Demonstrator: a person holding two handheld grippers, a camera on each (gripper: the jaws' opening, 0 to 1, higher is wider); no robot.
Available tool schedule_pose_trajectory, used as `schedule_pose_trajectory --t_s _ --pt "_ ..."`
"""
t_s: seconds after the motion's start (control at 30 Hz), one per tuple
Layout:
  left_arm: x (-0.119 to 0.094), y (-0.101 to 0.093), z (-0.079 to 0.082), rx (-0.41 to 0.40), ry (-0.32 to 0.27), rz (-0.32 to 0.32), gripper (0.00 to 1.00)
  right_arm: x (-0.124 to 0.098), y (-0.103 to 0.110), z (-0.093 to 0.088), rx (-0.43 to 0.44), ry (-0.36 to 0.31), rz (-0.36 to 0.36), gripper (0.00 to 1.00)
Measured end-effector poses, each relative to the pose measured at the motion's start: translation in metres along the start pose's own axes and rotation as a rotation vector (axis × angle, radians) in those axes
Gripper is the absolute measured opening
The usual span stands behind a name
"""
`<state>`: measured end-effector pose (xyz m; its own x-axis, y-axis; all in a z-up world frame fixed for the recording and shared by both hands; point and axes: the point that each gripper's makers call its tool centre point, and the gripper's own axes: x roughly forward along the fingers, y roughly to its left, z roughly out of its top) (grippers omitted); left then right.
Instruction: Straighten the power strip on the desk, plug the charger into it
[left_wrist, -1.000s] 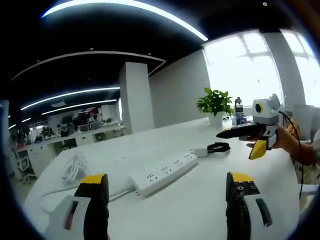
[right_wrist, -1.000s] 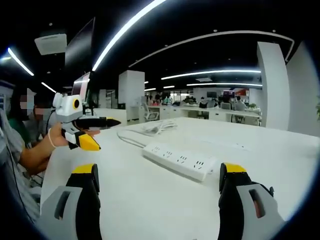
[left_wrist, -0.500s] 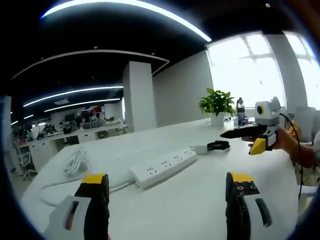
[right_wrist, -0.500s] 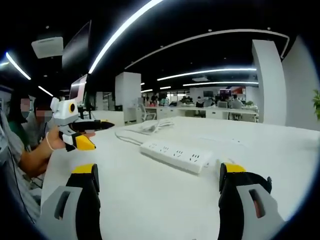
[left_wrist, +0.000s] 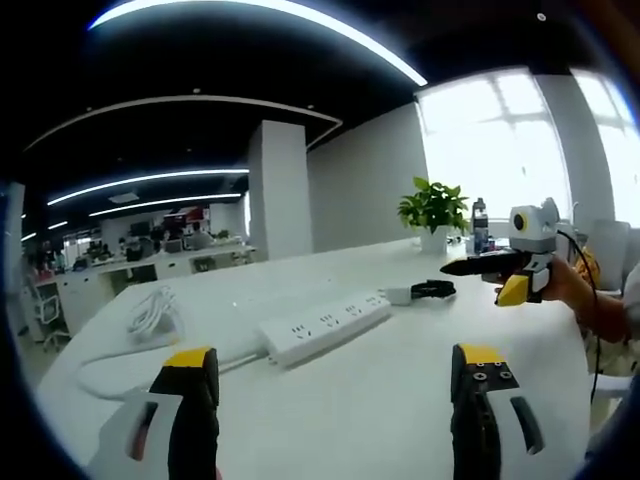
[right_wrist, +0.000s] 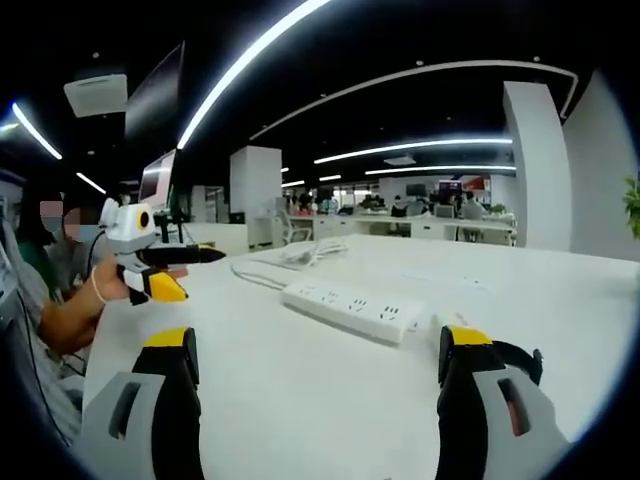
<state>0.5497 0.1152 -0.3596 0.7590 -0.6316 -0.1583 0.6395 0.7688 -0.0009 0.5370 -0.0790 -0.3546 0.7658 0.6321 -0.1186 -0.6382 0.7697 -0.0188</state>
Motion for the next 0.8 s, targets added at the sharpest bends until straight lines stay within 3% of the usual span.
schedule_pose_trajectory --t_s 0.5,0.8 --pt "-0.010 0.000 0.005 -0.026 -0.037 0.003 0.98 -0.001 -0.037 0.002 0.007 -0.049 -0.060 0.96" --pt "-0.011 0.000 0.003 -0.028 -0.032 0.000 0.98 0.004 -0.060 -0.003 -0.022 -0.009 -0.078 0.99"
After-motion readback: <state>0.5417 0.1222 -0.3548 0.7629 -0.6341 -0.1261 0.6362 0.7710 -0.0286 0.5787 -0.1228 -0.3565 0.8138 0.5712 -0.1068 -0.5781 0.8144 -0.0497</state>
